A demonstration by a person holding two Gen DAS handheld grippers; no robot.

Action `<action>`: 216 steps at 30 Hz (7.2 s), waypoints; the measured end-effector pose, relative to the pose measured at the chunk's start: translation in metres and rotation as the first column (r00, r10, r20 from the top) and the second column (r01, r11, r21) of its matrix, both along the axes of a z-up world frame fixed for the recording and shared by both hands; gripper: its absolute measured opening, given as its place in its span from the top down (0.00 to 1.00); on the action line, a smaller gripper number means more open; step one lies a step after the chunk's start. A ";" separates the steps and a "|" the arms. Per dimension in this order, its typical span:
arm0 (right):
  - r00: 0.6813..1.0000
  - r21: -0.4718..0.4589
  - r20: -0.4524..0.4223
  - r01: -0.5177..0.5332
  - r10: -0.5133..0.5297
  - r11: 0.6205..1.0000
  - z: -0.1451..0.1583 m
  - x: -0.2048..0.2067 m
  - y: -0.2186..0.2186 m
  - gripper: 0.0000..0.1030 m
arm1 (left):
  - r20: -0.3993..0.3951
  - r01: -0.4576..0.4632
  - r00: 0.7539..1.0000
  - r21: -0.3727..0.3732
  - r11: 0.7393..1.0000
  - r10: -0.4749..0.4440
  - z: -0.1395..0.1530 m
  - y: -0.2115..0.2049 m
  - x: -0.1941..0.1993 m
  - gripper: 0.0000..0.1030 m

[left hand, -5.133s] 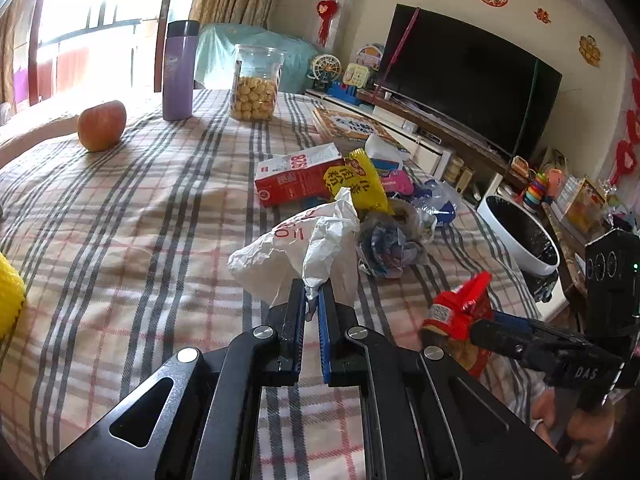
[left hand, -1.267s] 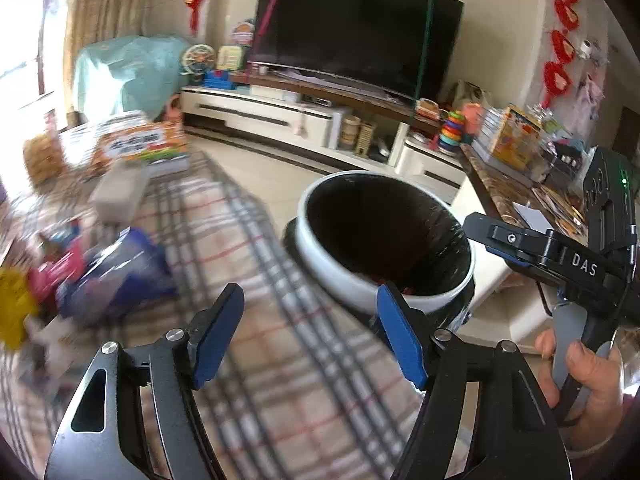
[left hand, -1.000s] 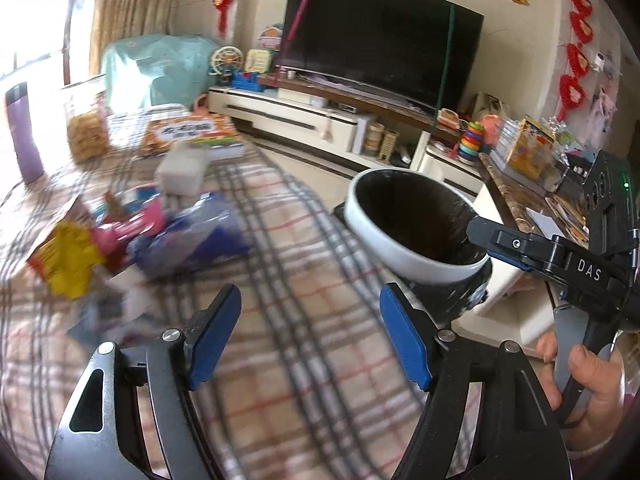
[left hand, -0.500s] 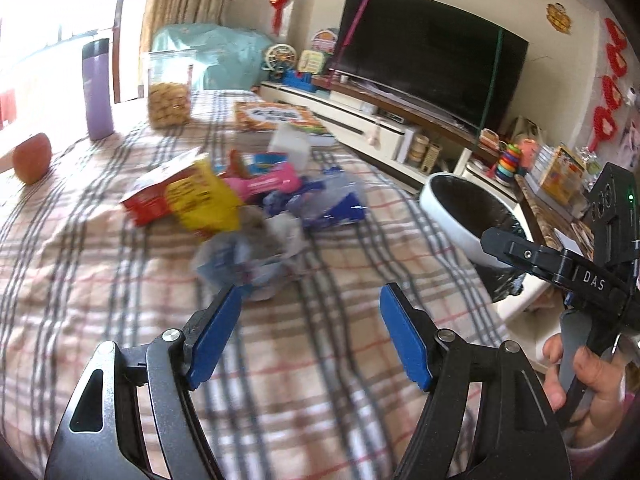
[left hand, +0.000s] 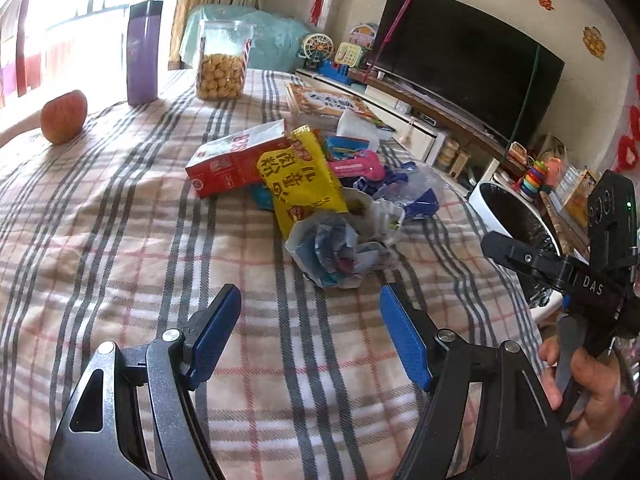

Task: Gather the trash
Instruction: 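Move both open grippers back over the remaining trash on the bed, then grasp the crumpled white wrapper with the left gripper while the right grasps the blue plastic bag, then carry the wrapper and blue bag over the black bin, then open both grippers over the bin to drop the wrapper and blue bag, then move both open grippers back over the trash on the bed, then grasp the white-red milk carton with the left gripper while the right grasps the yellow snack bag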

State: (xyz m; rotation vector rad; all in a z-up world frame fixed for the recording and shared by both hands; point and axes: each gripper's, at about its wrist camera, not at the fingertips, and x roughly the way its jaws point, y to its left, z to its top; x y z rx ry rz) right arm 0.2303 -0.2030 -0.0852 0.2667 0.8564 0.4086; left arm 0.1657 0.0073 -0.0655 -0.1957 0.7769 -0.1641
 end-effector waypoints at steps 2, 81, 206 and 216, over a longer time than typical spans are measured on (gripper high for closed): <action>1.000 0.007 0.001 -0.003 0.003 1.000 -0.001 0.007 0.003 0.10 | -0.008 0.009 1.000 -0.011 1.000 -0.009 -0.001 0.001 0.006 0.29; 0.971 -0.051 0.100 0.223 -0.217 0.973 0.035 -0.041 -0.131 0.49 | 0.060 0.382 0.923 -0.019 0.924 -0.381 0.036 -0.163 0.031 0.86; 0.988 -0.033 0.018 -0.150 0.151 0.988 -0.003 0.003 0.073 0.08 | -0.037 -0.057 0.998 0.013 0.998 0.058 -0.008 0.069 0.027 0.30; 0.980 -0.024 0.010 -0.201 0.201 0.979 -0.009 0.029 0.094 0.09 | -0.044 0.200 0.980 0.128 0.971 -0.196 -0.005 0.079 0.095 0.21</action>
